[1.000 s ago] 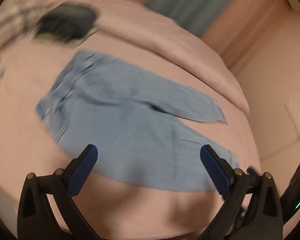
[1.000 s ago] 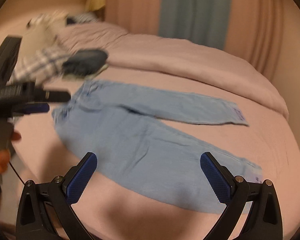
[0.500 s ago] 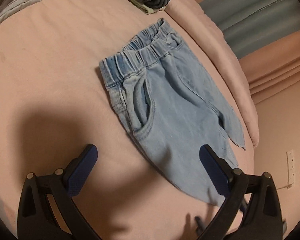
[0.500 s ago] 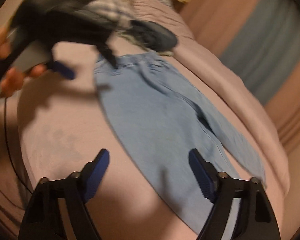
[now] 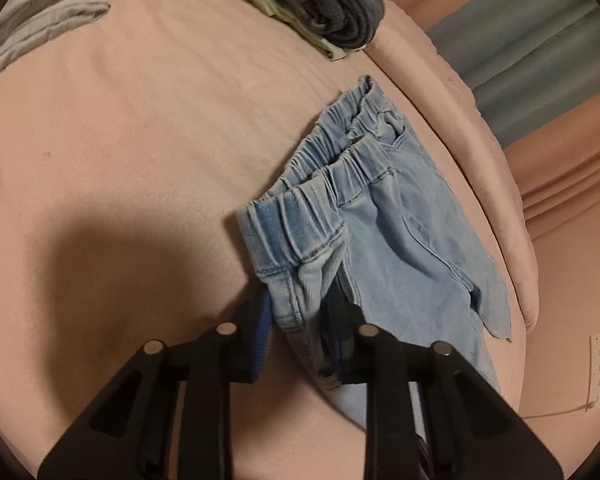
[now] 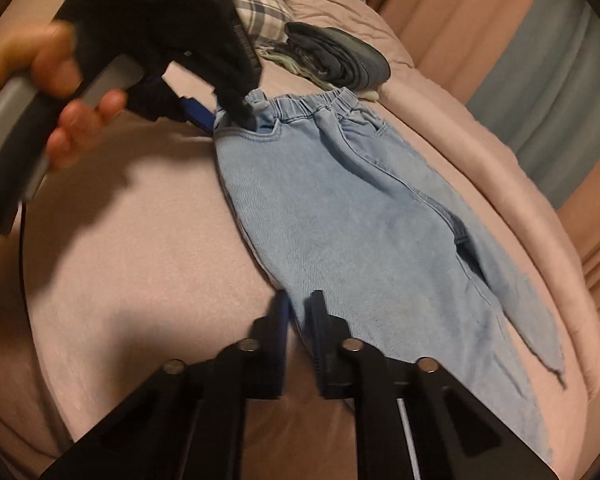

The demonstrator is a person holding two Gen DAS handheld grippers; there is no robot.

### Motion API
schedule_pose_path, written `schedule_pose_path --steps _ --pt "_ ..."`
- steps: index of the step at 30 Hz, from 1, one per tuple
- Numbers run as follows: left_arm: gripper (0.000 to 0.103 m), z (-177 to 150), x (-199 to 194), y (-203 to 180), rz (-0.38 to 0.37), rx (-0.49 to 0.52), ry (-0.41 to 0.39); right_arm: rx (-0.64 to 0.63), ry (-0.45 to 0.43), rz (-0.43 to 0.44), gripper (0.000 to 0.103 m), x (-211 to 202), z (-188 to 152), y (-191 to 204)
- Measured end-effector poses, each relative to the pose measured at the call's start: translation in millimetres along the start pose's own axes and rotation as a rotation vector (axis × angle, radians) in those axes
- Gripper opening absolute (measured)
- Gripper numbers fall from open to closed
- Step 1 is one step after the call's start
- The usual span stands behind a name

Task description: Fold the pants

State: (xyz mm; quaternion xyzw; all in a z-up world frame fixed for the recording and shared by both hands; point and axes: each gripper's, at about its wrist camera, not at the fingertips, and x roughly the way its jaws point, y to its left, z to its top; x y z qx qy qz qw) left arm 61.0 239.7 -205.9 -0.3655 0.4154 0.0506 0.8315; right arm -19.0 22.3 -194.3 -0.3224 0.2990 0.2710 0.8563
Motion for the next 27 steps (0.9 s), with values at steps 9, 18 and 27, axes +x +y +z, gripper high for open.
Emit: schedule_pose_path --steps 9,18,27 --pt "0.022 -15.6 -5.9 -2.8 0.062 0.066 -0.018 0.038 0.005 0.088 0.005 -8.9 -2.5 -10.0" --pt "0.051 -10.8 -54.1 -19.0 0.262 0.242 -0.140 0.151 0.006 0.222 0.043 -28.2 -8.5 -36.6" --pt "0.062 -17.8 -23.7 -102.5 0.203 0.587 -0.154 0.464 0.021 0.064 0.043 -14.1 -21.4 -148.9"
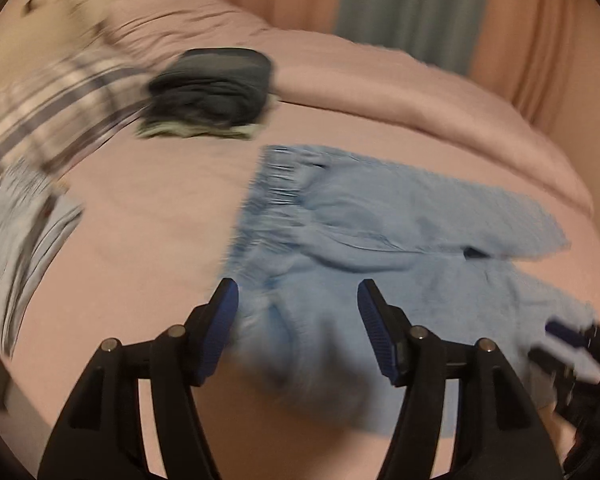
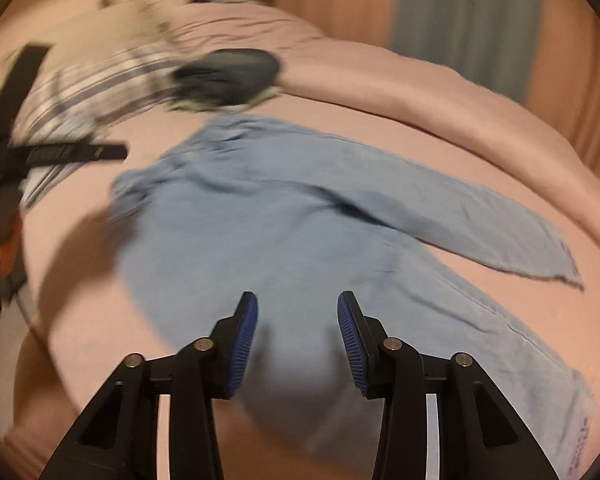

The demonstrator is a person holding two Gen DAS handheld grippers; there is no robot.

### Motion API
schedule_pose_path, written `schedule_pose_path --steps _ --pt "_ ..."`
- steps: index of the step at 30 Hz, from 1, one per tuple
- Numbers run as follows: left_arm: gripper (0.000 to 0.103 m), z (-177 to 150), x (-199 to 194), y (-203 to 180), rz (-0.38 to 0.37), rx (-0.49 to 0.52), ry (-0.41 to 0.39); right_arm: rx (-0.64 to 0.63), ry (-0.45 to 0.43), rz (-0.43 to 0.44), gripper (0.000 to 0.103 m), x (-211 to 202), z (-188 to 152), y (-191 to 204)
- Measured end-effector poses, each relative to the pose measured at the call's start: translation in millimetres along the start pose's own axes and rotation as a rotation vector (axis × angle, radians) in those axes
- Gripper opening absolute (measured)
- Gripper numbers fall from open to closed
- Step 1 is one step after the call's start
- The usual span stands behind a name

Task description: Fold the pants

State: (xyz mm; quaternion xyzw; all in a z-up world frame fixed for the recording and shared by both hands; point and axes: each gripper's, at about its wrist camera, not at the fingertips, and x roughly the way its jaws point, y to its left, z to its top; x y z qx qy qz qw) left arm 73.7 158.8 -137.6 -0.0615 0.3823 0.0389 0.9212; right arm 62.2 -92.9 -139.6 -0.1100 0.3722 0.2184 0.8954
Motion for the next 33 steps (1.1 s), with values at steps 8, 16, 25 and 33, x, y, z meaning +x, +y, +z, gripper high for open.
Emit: schedule_pose_path --steps 8,16,25,33 --pt "0.069 -41.5 62.0 -47.1 0.036 0.218 0.153 0.180 0.103 -0.005 0.043 48.8 -29.8 -41.1" --pt "0.091 -46.7 10.2 -18.5 0.051 0.206 0.077 0.262 0.088 -0.084 0.046 -12.2 -53.0 -77.8" --pt "0.094 -68.9 19.5 24.6 -0.052 0.047 0.198 0.269 0.168 -0.159 0.061 -33.7 -109.1 -102.9" --pt "0.098 -20.8 0.0 20.8 -0.135 0.089 0.106 0.256 0.123 -0.036 0.063 -33.7 -61.3 -105.1"
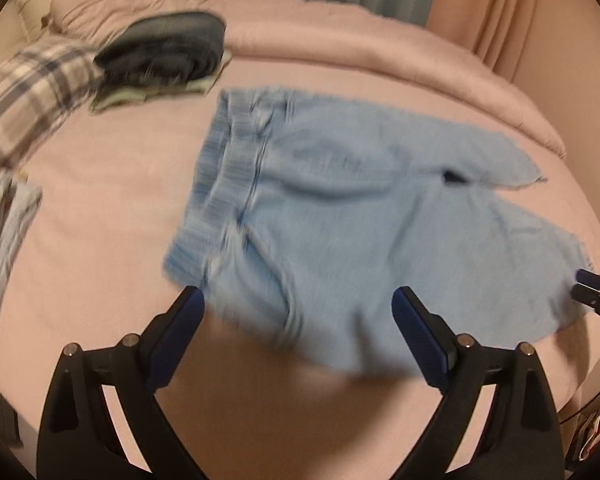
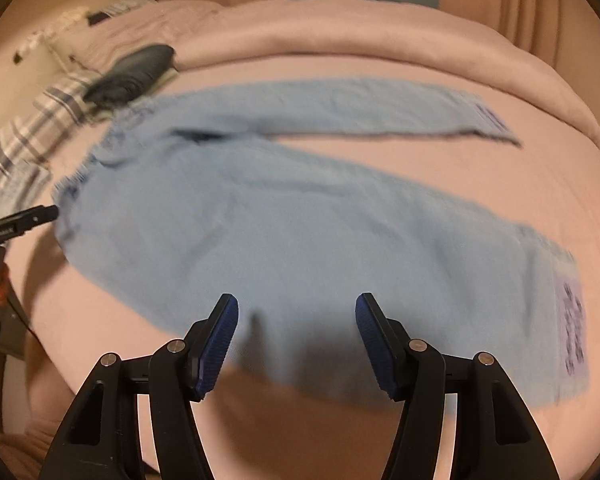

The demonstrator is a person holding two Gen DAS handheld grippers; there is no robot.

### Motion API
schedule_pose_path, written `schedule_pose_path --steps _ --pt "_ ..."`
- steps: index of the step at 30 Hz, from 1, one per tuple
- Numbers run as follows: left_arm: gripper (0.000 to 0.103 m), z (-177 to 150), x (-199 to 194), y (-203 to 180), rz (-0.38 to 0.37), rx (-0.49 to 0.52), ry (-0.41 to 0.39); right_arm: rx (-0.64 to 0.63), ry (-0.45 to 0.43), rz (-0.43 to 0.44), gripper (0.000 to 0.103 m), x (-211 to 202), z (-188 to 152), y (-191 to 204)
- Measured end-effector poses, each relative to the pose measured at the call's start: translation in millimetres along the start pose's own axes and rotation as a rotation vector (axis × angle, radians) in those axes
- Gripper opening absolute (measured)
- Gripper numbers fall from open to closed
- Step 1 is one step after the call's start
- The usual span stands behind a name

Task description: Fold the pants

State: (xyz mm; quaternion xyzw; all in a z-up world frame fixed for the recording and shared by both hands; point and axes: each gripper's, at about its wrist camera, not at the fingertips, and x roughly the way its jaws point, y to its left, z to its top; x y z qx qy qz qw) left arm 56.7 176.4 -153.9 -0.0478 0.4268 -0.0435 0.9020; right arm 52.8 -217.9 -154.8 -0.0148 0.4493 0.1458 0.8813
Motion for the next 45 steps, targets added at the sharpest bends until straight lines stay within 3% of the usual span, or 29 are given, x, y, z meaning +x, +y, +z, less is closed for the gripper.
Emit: schedule_pose_path --steps 7,11,16,20,22,25,28,33,37,39,41,43,44,45 --pt "0.102 33.2 17.5 9.3 -0.081 -0.035 0.005 -0.049 -0.033 0.082 0.064 22.8 46.0 27.7" --pt "0.102 56.3 36.4 13.4 -0.064 -0.015 0.026 -0.130 -0.036 0.094 0.064 40.9 74.9 36.2" --pt "0.102 112.7 64.5 31.1 -0.086 -0.031 -0.008 -0.210 -0.037 0.103 0.066 79.9 129.6 28.7" --pt "0.102 161.1 91.9 27.3 0.031 0.129 -0.017 -0.295 -0.002 0.070 0.066 117.0 178.6 26.1" --pt "0.102 179.2 103.2 26.6 0.039 0.204 -0.025 -0.301 0.039 0.084 0.066 138.0 204.0 23.2" --pt "0.102 199.5 127.3 33.8 -0.046 0.235 0.048 -0.332 0.062 0.110 0.066 160.3 230.0 22.1" --pt "0.102 214.3 157.3 42.2 -0.074 0.247 0.139 -0.384 0.083 0.123 0.066 179.2 252.5 27.5" --pt "0.101 227.1 188.5 55.9 -0.187 0.202 0.225 -0.431 0.138 0.176 0.066 213.0 277.3 32.7" --pt "0.101 221.5 205.4 55.1 -0.199 0.255 0.330 -0.447 0.282 0.213 0.066 247.1 286.3 31.1" --pt "0.096 211.2 212.6 49.6 -0.149 0.312 0.383 -0.456 0.320 0.234 0.067 255.1 285.5 28.1" --pt "0.094 207.5 214.0 44.5 -0.116 0.348 0.375 -0.459 0.320 0.236 0.067 255.1 283.0 27.7" --pt "0.081 206.6 207.5 39.1 -0.113 0.356 0.342 -0.488 0.322 0.206 0.062 254.6 279.5 34.8" --pt "0.067 205.7 203.7 36.2 -0.122 0.355 0.331 -0.518 0.326 0.190 0.058 251.7 276.1 40.8" --pt "0.057 203.8 199.1 32.0 -0.131 0.362 0.323 -0.540 0.329 0.183 0.044 246.1 272.1 46.6"
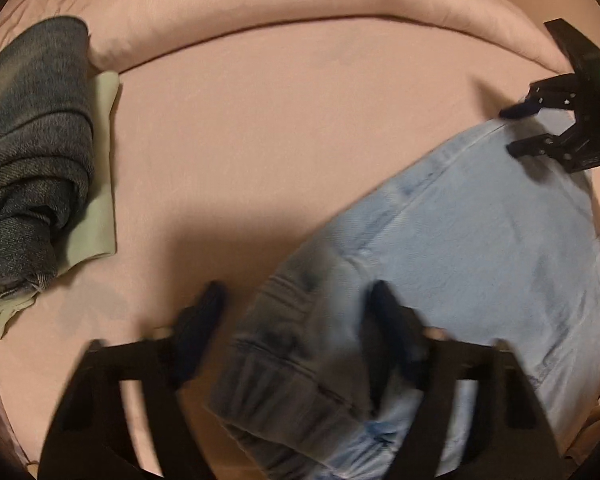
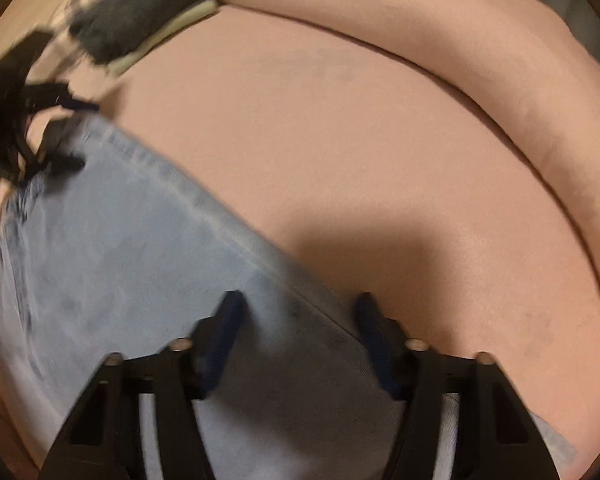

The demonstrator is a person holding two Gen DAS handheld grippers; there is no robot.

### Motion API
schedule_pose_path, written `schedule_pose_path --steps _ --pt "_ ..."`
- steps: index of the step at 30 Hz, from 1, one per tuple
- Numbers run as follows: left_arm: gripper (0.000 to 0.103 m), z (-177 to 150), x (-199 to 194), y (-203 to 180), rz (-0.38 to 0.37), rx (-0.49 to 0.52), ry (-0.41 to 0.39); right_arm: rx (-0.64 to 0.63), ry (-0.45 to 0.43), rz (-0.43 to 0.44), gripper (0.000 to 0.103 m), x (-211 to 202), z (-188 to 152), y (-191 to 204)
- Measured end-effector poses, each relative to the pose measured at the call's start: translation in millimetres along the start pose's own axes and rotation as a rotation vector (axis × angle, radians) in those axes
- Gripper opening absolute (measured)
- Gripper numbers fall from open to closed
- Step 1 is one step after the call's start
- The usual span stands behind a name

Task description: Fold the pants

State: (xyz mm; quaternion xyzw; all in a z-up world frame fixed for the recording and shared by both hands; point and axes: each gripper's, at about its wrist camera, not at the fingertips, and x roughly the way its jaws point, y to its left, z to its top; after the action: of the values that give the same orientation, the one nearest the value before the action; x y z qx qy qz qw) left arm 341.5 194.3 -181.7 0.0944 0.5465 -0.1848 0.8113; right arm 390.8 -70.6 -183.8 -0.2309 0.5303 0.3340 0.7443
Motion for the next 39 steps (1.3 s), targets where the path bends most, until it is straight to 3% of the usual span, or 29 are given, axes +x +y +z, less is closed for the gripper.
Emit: schedule_pose_path --steps 1,4,5,8,14,17,21,26,34,39 --pt "0.054 -2.0 -3.7 -6.9 0.039 0.024 -0.013 -0.010 0.003 -0.006 0.027 -3.3 -2.6 4.8" --pt "0.040 -4.8 -14.5 -18.0 0.119 0.036 -0.045 -0.052 0.011 -0.055 0.014 -11.1 -12.2 21.1" --pt "0.032 -6.0 -18.6 -21.0 0.135 0.024 -0.055 -0.057 0.011 -0.070 0.014 -14.6 -16.4 25.2" --pt "0.030 -7.7 -32.7 -26.8 0.159 -0.024 -0.084 -0.055 -0.019 -0.140 0.011 -28.3 -21.4 41.7" --pt "0.026 -35.8 -78.7 -75.0 0.330 0.093 -0.214 -0.068 -0.145 -0.327 0.009 -92.6 -47.1 86.1" --pt "0.026 -57.0 -116.5 -95.7 0.361 0.121 -0.309 -0.077 -0.224 -0.415 0.008 -131.1 -71.0 112.4" --pt "0.026 -91.6 -155.4 -110.5 0.365 0.178 -0.376 -0.099 -0.337 -0.456 0.008 -175.4 -115.6 148.8" --pt "0.026 -141.6 -167.5 -138.6 0.416 0.276 -0.437 -0.131 -0.386 -0.457 0.008 -201.7 -177.2 196.2" --pt "0.026 -217.7 -94.9 -141.1 0.436 0.306 -0.282 -0.173 -0.244 -0.372 0.008 -133.4 -243.0 248.1" --pt "0.025 -222.1 -93.2 -147.0 0.471 0.296 -0.289 -0.217 -0.170 -0.377 0.008 -96.0 -249.7 263.8"
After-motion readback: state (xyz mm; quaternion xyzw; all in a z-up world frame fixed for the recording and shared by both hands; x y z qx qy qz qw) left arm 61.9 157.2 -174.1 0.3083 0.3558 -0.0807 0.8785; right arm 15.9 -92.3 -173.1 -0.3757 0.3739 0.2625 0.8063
